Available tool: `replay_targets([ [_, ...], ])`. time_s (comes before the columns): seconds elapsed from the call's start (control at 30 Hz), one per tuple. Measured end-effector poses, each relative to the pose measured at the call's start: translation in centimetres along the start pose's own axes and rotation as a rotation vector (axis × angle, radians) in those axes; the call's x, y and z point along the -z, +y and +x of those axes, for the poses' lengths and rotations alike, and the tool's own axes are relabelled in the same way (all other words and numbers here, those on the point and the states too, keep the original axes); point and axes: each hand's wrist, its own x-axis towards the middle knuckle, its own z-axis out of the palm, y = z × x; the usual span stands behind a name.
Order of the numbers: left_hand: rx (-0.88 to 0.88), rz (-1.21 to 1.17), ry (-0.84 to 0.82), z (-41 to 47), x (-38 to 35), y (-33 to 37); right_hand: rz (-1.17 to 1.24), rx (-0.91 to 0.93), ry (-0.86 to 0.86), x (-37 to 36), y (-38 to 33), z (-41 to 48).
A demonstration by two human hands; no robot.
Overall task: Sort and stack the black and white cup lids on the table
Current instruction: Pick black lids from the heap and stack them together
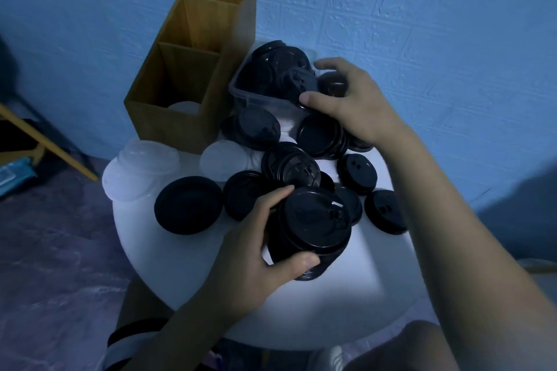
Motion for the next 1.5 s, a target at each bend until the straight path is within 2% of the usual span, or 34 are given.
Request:
replay_targets([
  [0.07, 0.001, -0.010, -0.002, 0.1, 0.0, 0.1, 0.084, 0.046, -0.089, 1.7, -2.0, -4.0],
  [0.23, -0.005, -0.037, -0.028, 0.2, 0.0, -0.1, 0.015, 0.041, -0.358, 2.9, -3.1, -13.5],
  [0.33, 0.000, -0.038, -0.030, 0.2, 0.0, 0.1, -0.142, 0.076, -0.359, 1.7, -0.9, -15.5],
  [0.5, 0.025, -0.070, -0.049, 0.4, 0.0, 0.1, -0.139, 0.069, -0.366, 1.0, -0.5, -15.5],
  [0.73, 0.049, -0.090, -0.082, 0.4, 0.0, 0.0, -0.394, 0.068, -0.448, 1.0, -2.0, -14.2],
  [1.23, 0.027, -0.084, -0.075, 0.7, 0.1, 0.9, -0.342, 0.079, -0.518, 0.7, -1.9, -14.1],
  [1.5, 0.001, 0.032, 0.045, 0.3, -0.2, 0.3, -0.378, 0.034, -0.374, 0.1, -2.6, -15.2],
])
